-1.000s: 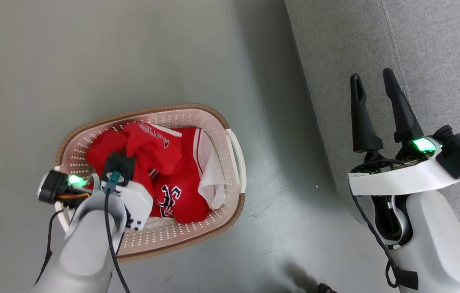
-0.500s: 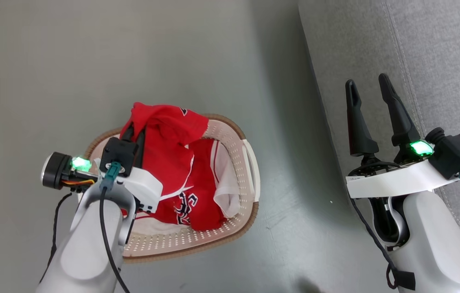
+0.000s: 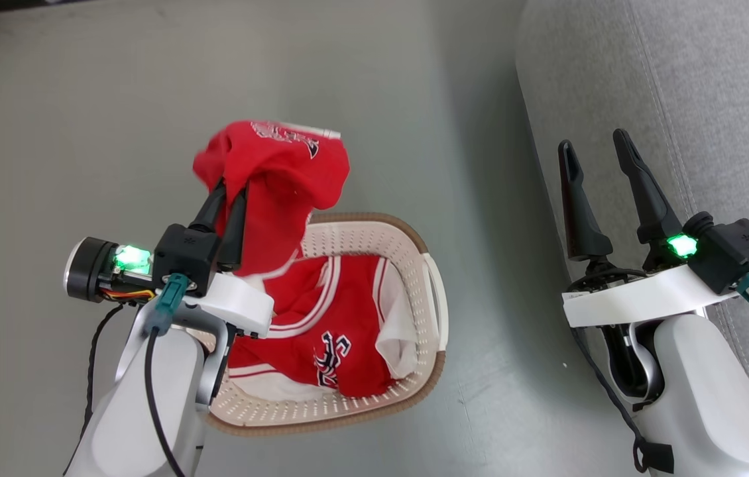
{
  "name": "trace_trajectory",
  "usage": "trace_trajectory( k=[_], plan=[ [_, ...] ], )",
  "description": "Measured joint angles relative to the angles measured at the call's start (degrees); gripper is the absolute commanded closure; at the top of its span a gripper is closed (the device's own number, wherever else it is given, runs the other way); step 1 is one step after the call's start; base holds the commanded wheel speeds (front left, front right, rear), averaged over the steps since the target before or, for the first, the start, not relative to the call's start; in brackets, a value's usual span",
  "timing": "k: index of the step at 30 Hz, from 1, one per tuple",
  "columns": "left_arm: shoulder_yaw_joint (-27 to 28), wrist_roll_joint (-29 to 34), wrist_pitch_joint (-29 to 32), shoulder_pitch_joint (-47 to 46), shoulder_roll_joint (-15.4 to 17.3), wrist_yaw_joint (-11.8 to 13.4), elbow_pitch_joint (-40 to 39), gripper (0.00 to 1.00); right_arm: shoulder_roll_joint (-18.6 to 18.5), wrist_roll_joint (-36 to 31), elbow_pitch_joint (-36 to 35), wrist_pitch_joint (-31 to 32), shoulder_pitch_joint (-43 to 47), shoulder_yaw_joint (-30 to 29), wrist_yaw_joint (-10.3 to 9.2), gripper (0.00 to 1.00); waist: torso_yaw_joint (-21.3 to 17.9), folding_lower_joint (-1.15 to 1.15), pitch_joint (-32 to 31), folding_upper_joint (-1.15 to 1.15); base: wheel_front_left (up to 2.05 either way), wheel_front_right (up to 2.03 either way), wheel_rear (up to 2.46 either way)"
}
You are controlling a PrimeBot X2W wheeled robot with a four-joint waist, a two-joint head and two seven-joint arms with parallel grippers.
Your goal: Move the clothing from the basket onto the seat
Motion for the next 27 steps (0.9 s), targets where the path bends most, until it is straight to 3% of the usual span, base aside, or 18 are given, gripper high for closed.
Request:
trace_trajectory(
  k=[14,27],
  plan=[
    [1.4,-1.4,0.0,6.2,0.5,0.5,-10.4,1.00,-0.1,-1.9,1.3,0.0,0.4,0.4,0.00,0.00,3.7,0.00,-7.0,0.00,0.00,0.00,0.00],
    [1.3,-2.4,0.0,12.5,1.8,-1.0,-13.1,1.00,-0.2,-3.7,3.4,0.0,4.1,1.2,0.00,0.00,6.5,0.00,-14.1,0.00,0.00,0.00,0.00]
  ],
)
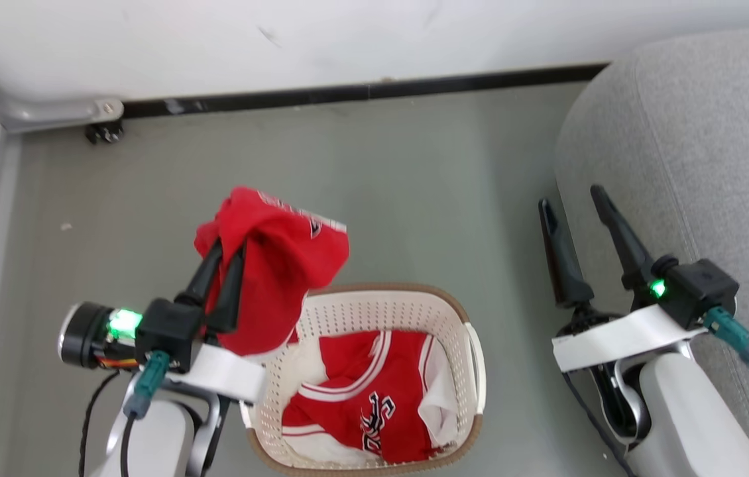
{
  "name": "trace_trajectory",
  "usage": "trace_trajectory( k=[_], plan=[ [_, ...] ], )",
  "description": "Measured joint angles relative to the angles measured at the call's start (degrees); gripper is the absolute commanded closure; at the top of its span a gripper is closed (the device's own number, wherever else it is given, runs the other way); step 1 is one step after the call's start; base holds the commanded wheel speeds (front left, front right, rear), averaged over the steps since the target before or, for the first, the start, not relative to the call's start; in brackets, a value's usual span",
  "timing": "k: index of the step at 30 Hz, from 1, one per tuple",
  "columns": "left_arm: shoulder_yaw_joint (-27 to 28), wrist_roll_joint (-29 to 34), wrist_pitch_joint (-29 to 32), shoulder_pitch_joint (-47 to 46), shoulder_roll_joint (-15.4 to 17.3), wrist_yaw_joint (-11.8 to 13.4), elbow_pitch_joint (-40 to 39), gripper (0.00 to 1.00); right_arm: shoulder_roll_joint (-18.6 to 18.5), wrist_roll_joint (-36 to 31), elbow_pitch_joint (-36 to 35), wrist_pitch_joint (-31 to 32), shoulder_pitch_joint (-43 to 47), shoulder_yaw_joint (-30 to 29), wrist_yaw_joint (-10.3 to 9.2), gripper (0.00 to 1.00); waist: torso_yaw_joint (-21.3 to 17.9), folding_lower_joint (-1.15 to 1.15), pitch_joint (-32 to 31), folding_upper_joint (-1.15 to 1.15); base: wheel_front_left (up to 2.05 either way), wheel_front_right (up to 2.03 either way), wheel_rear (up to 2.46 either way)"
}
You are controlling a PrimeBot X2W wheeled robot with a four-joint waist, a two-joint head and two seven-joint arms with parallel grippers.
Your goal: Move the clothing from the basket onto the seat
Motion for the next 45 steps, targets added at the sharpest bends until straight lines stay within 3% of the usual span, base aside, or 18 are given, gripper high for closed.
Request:
trace_trajectory(
  k=[7,18,37,45],
  plan=[
    [-0.6,-0.6,0.0,3.1,0.0,-0.7,-0.1,1.00,0.0,0.2,0.5,0.0,2.8,2.1,0.00,0.00,1.2,0.00,-3.9,0.00,0.00,0.00,0.00],
    [-1.8,-0.6,0.0,5.6,0.6,-2.5,-1.2,1.00,-1.0,0.5,0.9,0.2,4.6,11.3,0.01,0.00,3.1,0.00,-9.4,0.00,0.00,0.00,0.00],
    [-5.1,-0.6,0.0,6.8,2.4,-7.1,-2.5,1.00,-7.4,6.1,-4.7,6.3,7.2,28.4,0.02,0.00,4.8,0.00,-15.6,0.00,0.00,0.00,0.00],
    [-6.1,-0.5,0.0,6.8,2.8,-7.6,-3.7,1.00,-10.8,8.2,-7.3,8.3,7.6,31.3,0.02,0.00,4.7,0.00,-17.0,0.00,0.00,0.00,0.00]
  ],
)
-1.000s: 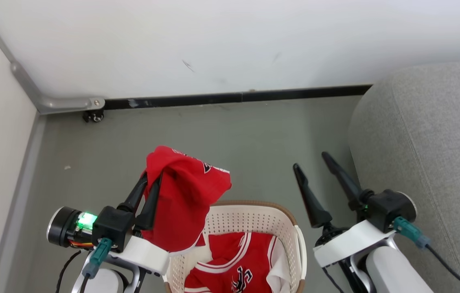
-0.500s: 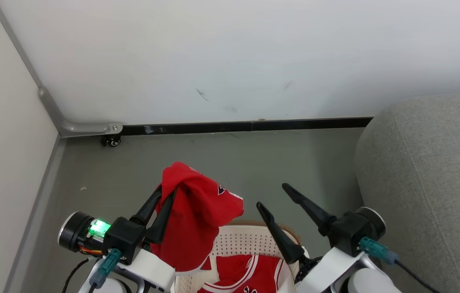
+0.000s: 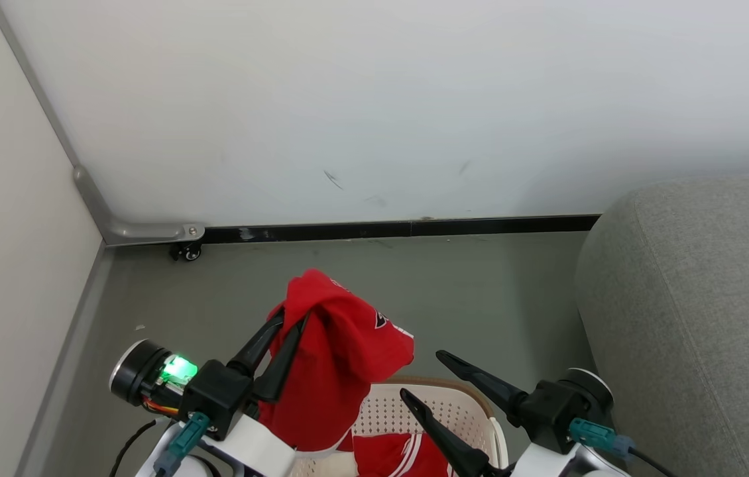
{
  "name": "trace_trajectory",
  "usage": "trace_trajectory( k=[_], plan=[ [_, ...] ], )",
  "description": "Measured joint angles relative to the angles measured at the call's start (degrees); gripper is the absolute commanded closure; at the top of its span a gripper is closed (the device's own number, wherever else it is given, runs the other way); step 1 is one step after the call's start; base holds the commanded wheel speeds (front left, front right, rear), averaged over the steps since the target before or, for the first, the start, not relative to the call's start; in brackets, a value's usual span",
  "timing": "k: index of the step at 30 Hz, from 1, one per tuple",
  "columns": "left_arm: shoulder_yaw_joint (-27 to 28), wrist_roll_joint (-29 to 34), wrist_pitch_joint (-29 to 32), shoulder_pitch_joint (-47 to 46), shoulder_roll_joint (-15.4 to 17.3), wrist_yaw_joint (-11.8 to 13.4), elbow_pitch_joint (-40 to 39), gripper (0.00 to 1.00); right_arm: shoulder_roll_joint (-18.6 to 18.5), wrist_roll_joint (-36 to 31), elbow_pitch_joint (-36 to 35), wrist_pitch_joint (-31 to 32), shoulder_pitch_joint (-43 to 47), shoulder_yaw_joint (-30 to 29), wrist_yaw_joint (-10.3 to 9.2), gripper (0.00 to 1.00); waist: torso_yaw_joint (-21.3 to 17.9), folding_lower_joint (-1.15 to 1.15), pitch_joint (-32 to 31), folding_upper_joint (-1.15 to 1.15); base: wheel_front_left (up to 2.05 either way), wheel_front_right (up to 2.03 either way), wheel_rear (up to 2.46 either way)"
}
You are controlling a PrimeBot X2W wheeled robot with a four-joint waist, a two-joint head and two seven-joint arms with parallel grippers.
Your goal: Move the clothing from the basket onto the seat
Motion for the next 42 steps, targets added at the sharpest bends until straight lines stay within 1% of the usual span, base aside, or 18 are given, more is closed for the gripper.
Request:
trace_trajectory(
  k=[4,13,25,31,35,36,37,38,39,42],
  plan=[
    [-0.9,0.0,0.0,0.0,0.0,-0.5,-0.5,1.00,-1.1,0.8,-1.1,0.5,-0.1,1.2,-0.01,0.00,0.0,0.00,-0.3,0.00,0.00,0.00,0.00],
    [-3.0,0.1,0.1,0.0,-0.3,-1.3,-1.2,1.00,-2.0,2.1,-1.4,1.0,-3.2,3.4,0.00,0.00,0.6,0.00,0.0,0.00,0.00,0.00,0.00],
    [-6.0,0.6,0.1,-0.1,-0.5,-2.0,-3.4,1.00,-2.4,1.7,0.4,0.9,-9.5,5.7,0.00,0.00,2.0,0.00,0.7,0.00,0.00,0.00,0.00],
    [-7.4,0.6,0.1,-0.2,-0.4,-2.5,-3.7,1.00,-2.5,2.3,2.5,1.0,-11.4,9.4,0.00,0.00,2.6,0.00,0.9,0.00,0.00,0.00,0.00],
    [-8.1,0.6,0.1,-0.3,-0.4,-2.5,-3.9,1.00,-2.0,3.7,3.7,1.2,-11.9,10.6,0.00,0.00,2.9,0.00,1.0,0.00,0.00,0.00,0.00],
    [-8.2,0.5,0.1,-0.3,-0.4,-2.5,-3.9,1.00,-2.0,3.9,4.0,1.2,-12.0,10.9,0.01,0.11,3.0,0.00,1.1,0.00,0.00,0.00,0.00],
    [-8.3,0.5,0.1,-0.3,-0.4,-2.7,-3.9,1.00,-2.0,4.1,4.2,1.2,-12.4,11.2,0.01,0.44,3.0,0.00,1.1,0.00,0.00,0.00,0.00],
    [-8.5,0.5,0.1,-0.3,-0.4,-3.0,-4.0,1.00,-2.0,4.4,4.4,1.2,-12.8,11.5,0.02,0.55,3.0,0.00,1.2,0.00,0.00,0.00,0.00],
    [-8.5,0.4,0.1,-0.3,-0.3,-3.0,-4.0,1.00,-2.0,4.4,4.4,1.2,-13.3,11.8,0.02,0.61,3.0,0.00,1.2,0.00,0.00,0.00,0.00],
    [-8.6,-0.1,0.1,-0.3,-0.1,-3.0,-4.0,1.00,-1.8,4.9,4.7,1.2,-14.3,12.8,0.02,0.96,2.9,0.00,1.4,0.00,0.00,0.00,0.00]
  ],
)
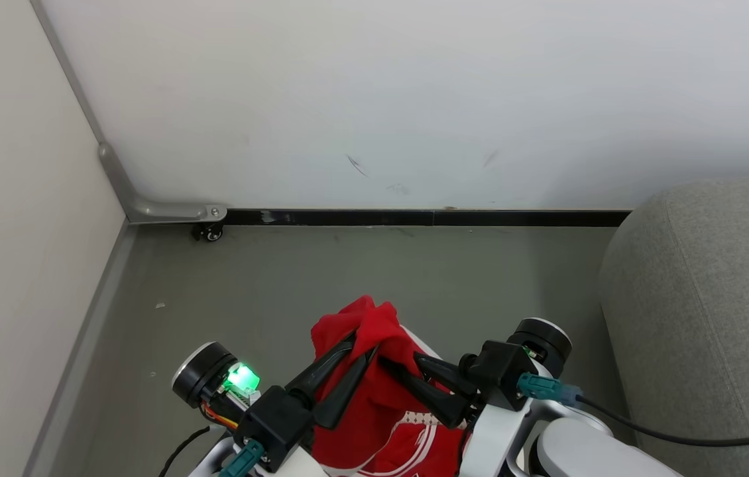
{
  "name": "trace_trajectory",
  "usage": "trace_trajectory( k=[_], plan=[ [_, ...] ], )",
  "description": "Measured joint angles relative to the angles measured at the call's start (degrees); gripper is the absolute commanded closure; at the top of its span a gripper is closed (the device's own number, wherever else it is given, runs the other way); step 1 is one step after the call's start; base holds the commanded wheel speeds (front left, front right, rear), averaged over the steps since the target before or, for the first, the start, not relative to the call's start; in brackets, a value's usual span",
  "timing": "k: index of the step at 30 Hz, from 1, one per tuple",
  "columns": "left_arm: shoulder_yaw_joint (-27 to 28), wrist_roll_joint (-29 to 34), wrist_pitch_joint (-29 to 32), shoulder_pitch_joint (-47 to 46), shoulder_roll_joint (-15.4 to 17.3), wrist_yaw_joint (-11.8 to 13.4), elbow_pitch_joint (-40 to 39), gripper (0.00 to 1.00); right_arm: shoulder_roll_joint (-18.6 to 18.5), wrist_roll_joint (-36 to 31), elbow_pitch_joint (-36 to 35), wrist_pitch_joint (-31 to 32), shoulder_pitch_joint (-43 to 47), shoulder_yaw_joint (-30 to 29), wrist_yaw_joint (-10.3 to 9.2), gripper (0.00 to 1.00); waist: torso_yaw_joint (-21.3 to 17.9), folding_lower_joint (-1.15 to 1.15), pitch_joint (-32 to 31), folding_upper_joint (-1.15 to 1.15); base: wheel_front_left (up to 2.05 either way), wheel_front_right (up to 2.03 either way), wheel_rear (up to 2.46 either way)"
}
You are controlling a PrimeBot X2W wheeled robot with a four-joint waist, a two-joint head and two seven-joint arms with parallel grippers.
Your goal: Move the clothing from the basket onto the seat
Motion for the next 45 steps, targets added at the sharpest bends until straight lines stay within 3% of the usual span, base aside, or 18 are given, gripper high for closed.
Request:
trace_trajectory(
  k=[1,13,15,16,17,18,19,20,21,30,39,45],
  plan=[
    [0.0,0.0,0.0,0.0,0.1,0.0,0.0,1.00,0.1,0.1,0.2,-0.1,-0.2,0.2,0.00,1.00,0.0,0.00,0.0,0.00,0.00,0.00,0.00],
    [1.8,-2.6,0.1,0.0,1.1,0.0,3.0,1.00,-0.2,3.0,1.8,-1.4,-0.8,-0.1,0.01,1.00,-1.2,0.00,0.5,0.00,0.00,0.00,0.00],
    [2.0,-3.0,0.1,0.0,1.0,0.0,3.6,0.95,-0.4,3.3,2.1,-2.0,-0.7,-1.1,0.01,1.00,-1.5,0.00,0.6,0.00,0.00,0.00,0.00],
    [2.2,-3.2,0.1,0.1,1.0,-0.1,3.9,0.86,-0.4,3.6,2.2,-2.1,-0.7,-1.8,0.02,1.00,-1.6,0.00,0.6,0.00,0.00,0.00,0.00],
    [2.3,-3.5,0.1,0.1,0.9,-0.1,4.2,0.65,-0.3,4.0,2.4,-2.4,-0.6,-2.4,0.03,1.00,-1.8,0.00,0.6,0.00,0.00,0.00,0.00],
    [2.4,-3.5,0.1,0.1,0.8,0.0,4.4,0.56,-0.3,4.1,2.6,-2.7,-0.5,-3.2,0.02,1.00,-1.9,0.00,0.7,0.00,0.00,0.00,0.00],
    [2.7,-3.5,0.1,0.1,0.8,0.0,4.6,0.35,-0.4,4.2,2.8,-2.8,-0.3,-4.0,0.02,1.00,-2.1,0.00,0.7,0.00,0.00,0.00,0.00],
    [3.0,-3.6,0.1,0.1,0.8,0.0,4.8,0.06,-0.5,4.3,3.1,-3.2,0.0,-4.8,0.02,1.00,-2.2,0.00,0.7,0.00,0.00,0.00,0.00],
    [3.1,-3.9,0.1,0.1,0.8,0.0,5.0,0.00,-0.6,4.5,3.3,-3.3,0.4,-5.7,0.02,1.00,-2.4,0.00,0.8,0.00,0.00,0.00,0.00],
    [3.6,-5.6,0.1,0.1,-1.4,0.6,5.6,0.00,-1.5,4.7,5.8,-5.6,1.5,-12.8,0.02,1.00,-3.1,0.00,0.8,0.00,0.00,0.00,0.00],
    [4.8,-6.0,0.0,0.1,-1.4,1.3,5.8,0.00,-3.0,4.2,6.9,-6.9,3.9,-19.1,0.02,1.00,-3.5,0.00,0.5,0.00,0.00,0.00,0.00],
    [2.7,-5.9,0.0,0.1,-1.7,1.0,5.9,0.00,-3.5,2.7,6.1,-7.3,6.5,-21.9,0.02,1.00,-4.3,0.00,0.3,0.00,0.00,0.00,0.00]
  ],
)
